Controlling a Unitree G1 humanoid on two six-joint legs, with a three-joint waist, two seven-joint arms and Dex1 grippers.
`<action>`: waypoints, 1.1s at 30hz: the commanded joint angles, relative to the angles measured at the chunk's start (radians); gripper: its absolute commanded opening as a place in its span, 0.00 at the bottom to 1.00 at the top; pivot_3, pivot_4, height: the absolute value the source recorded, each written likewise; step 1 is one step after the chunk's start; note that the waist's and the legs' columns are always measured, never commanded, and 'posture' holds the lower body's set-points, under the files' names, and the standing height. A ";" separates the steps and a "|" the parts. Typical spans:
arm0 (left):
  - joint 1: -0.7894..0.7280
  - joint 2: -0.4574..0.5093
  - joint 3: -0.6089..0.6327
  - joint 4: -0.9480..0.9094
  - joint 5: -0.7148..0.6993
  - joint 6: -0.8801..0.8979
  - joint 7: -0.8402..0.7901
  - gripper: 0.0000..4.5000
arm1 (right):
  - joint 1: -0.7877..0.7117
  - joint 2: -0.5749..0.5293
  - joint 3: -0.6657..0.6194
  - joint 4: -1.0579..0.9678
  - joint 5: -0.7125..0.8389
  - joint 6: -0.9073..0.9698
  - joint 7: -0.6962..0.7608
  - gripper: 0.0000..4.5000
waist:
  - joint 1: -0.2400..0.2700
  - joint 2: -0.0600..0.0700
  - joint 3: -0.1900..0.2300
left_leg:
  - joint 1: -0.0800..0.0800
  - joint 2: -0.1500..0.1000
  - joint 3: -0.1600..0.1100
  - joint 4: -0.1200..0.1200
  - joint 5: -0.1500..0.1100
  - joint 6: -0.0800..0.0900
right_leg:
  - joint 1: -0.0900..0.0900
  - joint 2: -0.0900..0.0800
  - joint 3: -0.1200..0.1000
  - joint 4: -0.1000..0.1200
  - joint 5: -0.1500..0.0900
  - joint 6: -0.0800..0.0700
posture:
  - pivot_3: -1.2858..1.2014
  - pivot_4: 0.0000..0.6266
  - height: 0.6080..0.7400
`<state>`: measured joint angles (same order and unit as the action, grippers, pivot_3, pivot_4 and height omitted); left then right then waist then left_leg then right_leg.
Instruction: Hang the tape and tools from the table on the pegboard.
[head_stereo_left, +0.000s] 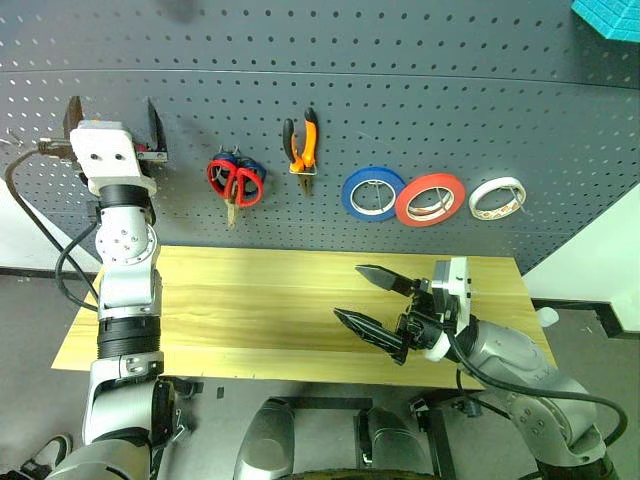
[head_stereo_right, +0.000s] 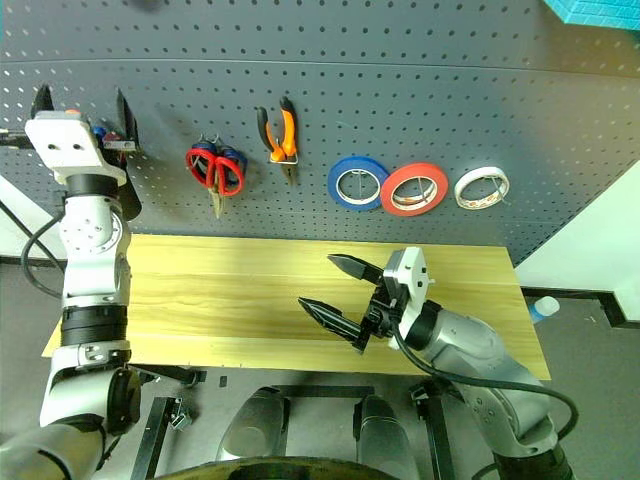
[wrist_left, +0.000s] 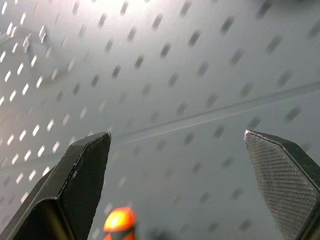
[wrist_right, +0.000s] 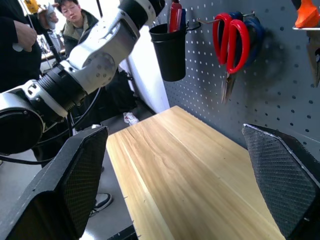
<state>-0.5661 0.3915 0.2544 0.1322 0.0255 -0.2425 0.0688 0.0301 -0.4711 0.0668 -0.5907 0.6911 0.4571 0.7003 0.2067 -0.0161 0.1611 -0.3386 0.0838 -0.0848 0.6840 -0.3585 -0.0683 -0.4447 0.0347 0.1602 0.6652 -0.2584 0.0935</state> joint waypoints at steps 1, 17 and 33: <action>-0.005 0.006 -0.016 -0.142 -0.044 0.042 -0.055 0.99 | -0.039 0.013 -0.003 0.034 -0.017 -0.047 0.030 1.00 | 0.002 0.000 -0.004 | 0.000 0.000 0.000 0.000 0.000 0.000 | 0.000 0.000 0.000 0.000 0.000 0.000 | 0.65 0.11 0.52; 0.114 -0.015 -0.178 -0.343 -0.234 0.269 -0.408 0.99 | -0.152 0.030 -0.058 0.292 -0.126 -0.246 0.134 1.00 | 0.055 -0.007 -0.062 | 0.001 -0.001 0.000 0.001 0.000 -0.001 | 0.002 0.000 0.000 0.000 0.002 -0.001 | 0.67 0.00 0.52; 0.367 -0.022 -0.311 -0.230 -0.252 0.353 -0.639 0.99 | 0.050 0.005 -0.157 0.305 -0.124 -0.262 0.141 1.00 | 0.047 0.001 -0.082 | 0.001 0.000 0.000 0.001 0.000 0.000 | 0.002 0.000 0.000 0.001 0.002 -0.002 | 0.65 0.00 0.52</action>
<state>-0.2050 0.3643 -0.0575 -0.1010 -0.2284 0.1240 -0.5598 0.0773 -0.4571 -0.0662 -0.2504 0.5536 0.2044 0.8335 0.2541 -0.0152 0.0791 -0.3379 0.0834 -0.0840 0.6854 -0.3583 -0.0686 -0.4420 0.0349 0.1607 0.6664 -0.2570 0.0919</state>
